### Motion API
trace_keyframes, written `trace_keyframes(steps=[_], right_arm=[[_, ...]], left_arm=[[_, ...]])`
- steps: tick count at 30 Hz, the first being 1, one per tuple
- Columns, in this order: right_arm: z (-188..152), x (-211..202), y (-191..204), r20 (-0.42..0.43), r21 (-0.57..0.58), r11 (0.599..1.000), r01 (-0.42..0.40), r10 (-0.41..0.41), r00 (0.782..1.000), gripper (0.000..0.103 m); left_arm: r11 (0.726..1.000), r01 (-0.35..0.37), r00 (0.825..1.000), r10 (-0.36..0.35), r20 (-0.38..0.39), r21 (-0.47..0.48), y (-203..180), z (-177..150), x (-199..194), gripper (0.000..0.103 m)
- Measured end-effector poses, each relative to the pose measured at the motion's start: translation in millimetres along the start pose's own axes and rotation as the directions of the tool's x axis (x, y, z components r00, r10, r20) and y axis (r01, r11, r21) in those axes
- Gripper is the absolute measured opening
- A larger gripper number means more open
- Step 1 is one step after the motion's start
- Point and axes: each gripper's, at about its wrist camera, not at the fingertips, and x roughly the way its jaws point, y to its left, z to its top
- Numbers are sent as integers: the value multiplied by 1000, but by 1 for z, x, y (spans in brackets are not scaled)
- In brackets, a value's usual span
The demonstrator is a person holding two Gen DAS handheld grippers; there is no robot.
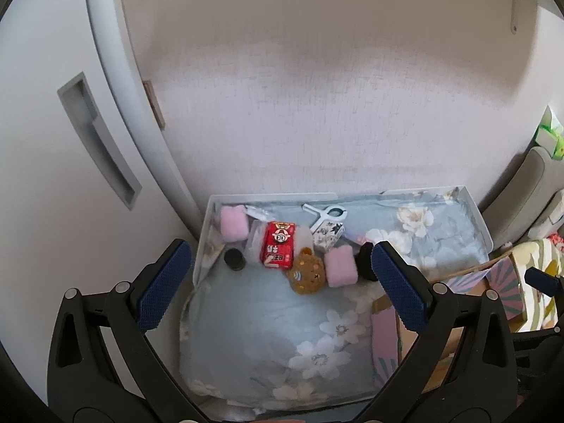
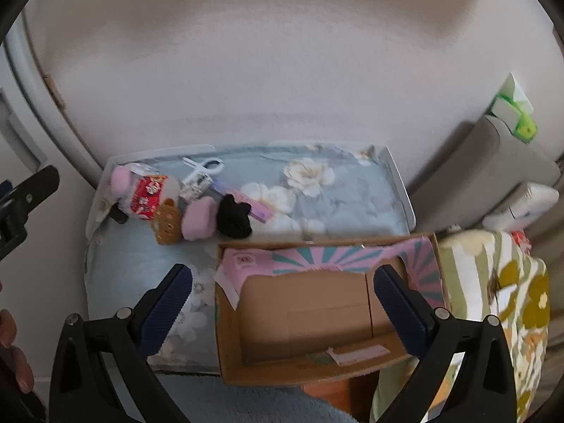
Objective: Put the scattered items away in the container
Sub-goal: 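Move both tools down toward the items in the floral tray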
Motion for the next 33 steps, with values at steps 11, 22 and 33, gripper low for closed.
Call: trace_keyframes(steps=[11,22,33], right_arm=[[6,8,-3,-31,1,1000,-16,16,999,102],[17,17,-20,10,13,999,-37,36,999,102],[41,59,-29,-86,-28,978,-206,203,975,102]], left_arm=[[998,8,996,-13,-93,-56,15,2,18,102],[997,-26,999,24,-36,-73,33,11,21,102],[1000,-28,982,28,-187,3,34,-15,84,102]])
